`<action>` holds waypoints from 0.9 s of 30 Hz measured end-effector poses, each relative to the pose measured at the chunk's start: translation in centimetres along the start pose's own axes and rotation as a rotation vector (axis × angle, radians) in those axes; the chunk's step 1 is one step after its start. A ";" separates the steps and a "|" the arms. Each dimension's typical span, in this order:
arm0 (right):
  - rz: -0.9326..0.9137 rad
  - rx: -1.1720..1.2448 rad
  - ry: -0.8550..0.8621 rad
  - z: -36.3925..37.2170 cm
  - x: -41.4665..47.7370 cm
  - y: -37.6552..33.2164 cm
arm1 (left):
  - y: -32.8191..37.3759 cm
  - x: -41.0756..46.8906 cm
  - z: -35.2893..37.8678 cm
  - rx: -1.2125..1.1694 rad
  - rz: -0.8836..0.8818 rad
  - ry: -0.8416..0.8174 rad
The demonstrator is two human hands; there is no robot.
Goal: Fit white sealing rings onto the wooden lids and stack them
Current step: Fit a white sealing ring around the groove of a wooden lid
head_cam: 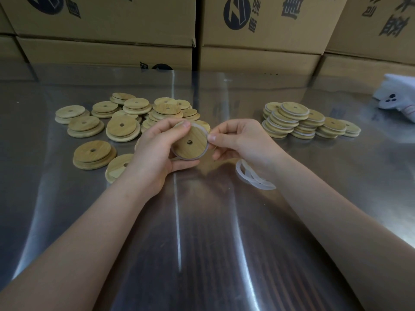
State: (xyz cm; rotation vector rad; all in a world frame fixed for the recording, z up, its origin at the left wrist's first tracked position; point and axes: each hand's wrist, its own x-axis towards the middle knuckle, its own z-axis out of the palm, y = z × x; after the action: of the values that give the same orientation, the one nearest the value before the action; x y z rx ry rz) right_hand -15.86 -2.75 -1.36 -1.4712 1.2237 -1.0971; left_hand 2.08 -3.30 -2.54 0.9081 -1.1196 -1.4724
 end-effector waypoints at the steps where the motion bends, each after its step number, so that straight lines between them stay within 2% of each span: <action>1: -0.002 0.001 0.001 0.0 0.0 0.0 | 0.0 0.0 0.0 -0.002 -0.006 -0.006; 11: -0.037 0.014 0.010 0.1 0.0 0.0 | 0.1 0.0 0.3 -0.071 -0.124 -0.016; 27: -0.123 -0.028 0.023 0.6 -0.1 0.3 | 0.1 -0.1 0.3 -0.098 -0.150 -0.033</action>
State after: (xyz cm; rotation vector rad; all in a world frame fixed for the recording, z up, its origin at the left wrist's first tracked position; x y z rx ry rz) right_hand -15.32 -2.63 -1.83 -1.5765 1.1809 -1.1860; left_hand 1.84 -3.12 -2.31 0.9184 -1.0120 -1.6548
